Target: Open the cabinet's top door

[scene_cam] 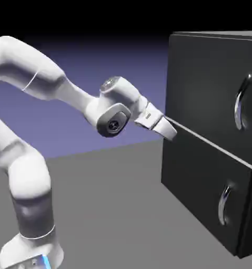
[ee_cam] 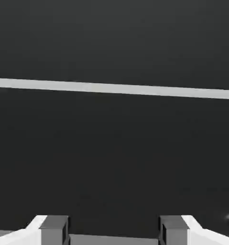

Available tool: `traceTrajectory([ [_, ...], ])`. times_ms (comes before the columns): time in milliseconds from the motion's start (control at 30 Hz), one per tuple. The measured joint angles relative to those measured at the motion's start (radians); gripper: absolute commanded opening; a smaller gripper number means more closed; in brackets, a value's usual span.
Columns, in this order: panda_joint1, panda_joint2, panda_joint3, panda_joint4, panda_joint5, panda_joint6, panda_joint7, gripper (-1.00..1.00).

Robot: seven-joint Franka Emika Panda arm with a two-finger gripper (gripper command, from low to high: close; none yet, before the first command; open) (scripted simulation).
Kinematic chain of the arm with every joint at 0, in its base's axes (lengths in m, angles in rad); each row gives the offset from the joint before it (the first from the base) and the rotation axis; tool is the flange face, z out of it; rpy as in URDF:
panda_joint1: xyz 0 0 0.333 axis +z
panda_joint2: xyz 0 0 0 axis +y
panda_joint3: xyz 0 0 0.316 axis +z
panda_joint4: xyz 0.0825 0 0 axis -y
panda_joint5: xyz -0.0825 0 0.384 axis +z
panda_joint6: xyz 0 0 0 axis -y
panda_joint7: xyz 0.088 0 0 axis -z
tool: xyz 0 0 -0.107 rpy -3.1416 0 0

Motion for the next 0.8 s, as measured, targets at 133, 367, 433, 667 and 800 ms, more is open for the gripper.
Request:
traceTrajectory([
  [133,0.061,-0.026,-0.073,0.042,-0.174,0.003,-0.067,0.0],
  [367,0.168,-0.071,-0.2,0.115,-0.478,0.008,-0.185,0.0],
  [433,0.198,-0.084,-0.237,0.136,-0.565,0.009,-0.219,0.0],
  [667,0.305,-0.13,-0.364,0.21,-0.87,0.014,-0.337,0.0],
  [800,0.365,-0.156,-0.437,0.252,-1.044,0.017,-0.404,0.0],
])
